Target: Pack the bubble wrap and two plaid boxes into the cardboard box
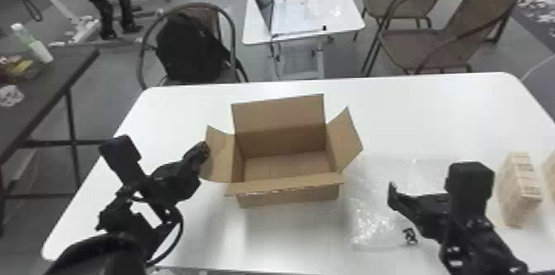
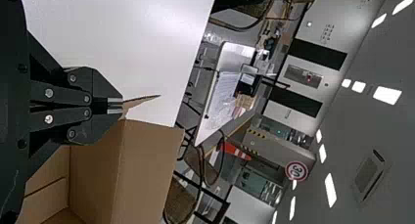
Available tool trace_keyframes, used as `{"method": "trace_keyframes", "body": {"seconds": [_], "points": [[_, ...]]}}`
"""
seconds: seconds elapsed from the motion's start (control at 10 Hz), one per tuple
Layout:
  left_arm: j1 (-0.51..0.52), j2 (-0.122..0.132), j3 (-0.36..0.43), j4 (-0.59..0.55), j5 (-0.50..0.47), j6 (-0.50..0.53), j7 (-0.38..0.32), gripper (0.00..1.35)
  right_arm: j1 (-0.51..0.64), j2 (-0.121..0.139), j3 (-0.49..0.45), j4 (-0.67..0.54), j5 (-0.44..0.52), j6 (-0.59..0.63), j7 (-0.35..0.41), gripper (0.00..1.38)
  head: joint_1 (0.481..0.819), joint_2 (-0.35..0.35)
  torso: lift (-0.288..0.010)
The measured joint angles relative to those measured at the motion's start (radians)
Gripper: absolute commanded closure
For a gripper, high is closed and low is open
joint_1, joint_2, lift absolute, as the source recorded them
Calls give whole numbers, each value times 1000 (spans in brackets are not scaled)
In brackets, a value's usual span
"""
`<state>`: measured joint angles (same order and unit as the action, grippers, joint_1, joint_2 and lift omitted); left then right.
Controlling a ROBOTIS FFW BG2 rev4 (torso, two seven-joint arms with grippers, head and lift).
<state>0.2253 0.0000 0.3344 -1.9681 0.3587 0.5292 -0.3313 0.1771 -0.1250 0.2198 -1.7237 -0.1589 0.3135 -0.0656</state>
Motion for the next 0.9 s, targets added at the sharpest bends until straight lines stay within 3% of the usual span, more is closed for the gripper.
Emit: {"method": "trace_keyframes", "body": {"seconds": [0.3, 0.4, 0.5, 0.7, 0.8, 0.9], "points": [[0, 0, -1, 1, 1, 1, 0, 1219, -46, 13, 0, 96, -87, 34, -17, 111, 695, 175, -104], [1, 0, -1, 1, 2, 1, 0, 1219, -53, 16, 1, 104, -93, 48, -20, 200, 695, 177, -104], [3, 0, -1, 2, 2, 1, 0, 1219, -55, 18, 1, 104, -94, 63, -28, 518, 695, 177, -104], [3, 0, -1, 2, 2, 2, 0, 1219, -53, 18, 1, 86, -91, 84, -32, 809, 695, 178, -104], [3, 0, -1, 2, 2, 2, 0, 1219, -49, 17, 1, 72, -100, 91, -31, 1119, 695, 179, -104], [3, 0, -2, 4, 3, 2, 0, 1219, -40, 12, 0, 55, -115, 92, -30, 1205, 695, 181, -104]]}}
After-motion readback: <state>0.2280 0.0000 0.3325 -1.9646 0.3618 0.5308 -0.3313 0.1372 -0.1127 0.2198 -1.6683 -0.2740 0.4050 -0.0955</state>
